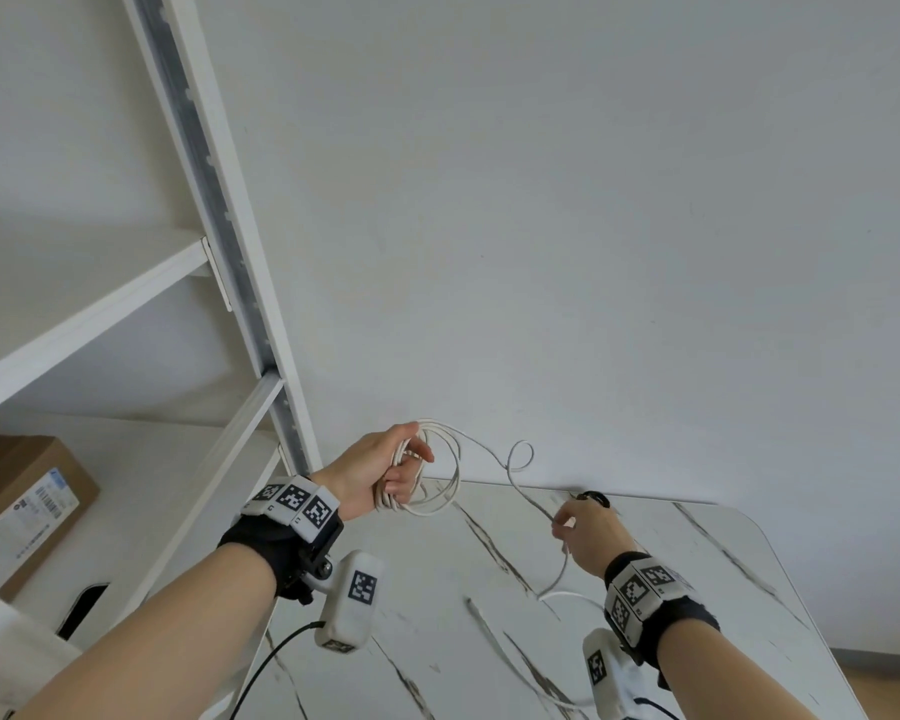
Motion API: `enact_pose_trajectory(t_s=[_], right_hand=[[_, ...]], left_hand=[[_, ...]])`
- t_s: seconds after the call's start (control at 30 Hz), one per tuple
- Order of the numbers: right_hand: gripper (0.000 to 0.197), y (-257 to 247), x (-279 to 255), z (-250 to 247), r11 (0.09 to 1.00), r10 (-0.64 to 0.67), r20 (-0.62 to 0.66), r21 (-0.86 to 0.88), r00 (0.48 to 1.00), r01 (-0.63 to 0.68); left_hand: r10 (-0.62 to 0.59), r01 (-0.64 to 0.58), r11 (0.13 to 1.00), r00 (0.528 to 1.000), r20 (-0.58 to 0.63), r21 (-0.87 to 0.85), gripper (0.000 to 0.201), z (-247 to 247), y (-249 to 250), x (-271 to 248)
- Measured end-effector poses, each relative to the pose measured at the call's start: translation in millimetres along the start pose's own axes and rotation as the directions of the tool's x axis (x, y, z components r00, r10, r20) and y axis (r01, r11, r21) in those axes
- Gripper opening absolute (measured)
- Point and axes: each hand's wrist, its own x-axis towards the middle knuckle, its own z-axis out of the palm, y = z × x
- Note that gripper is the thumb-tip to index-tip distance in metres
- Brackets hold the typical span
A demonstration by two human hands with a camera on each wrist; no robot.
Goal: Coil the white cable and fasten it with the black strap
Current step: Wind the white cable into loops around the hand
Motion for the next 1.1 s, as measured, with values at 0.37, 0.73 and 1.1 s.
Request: enact_pose_trajectory(t_s=[0.37,0.73,1.1], right_hand=[[0.032,-39,-3,9,0.876,-0.216,0.116,0.462,0.969,0.140],[0.041,-47,3,-7,0.805,-0.022,-0.052,0.592,0.998,0.048],[0.035,-23,14,-4,0.931,0.115,0.022,0.346,0.993,-0.116]], left_hand=[[-0.057,0.049,0.992,0.996,0.064,0.119,0.038,24,-2,3],[0.026,-0.026,1.000,0.999,-0.019,-0.013,0.039,18,8,8],[0.076,-0.077,0.997,0.994,-0.080,-0.014,0.039,10,22,13]])
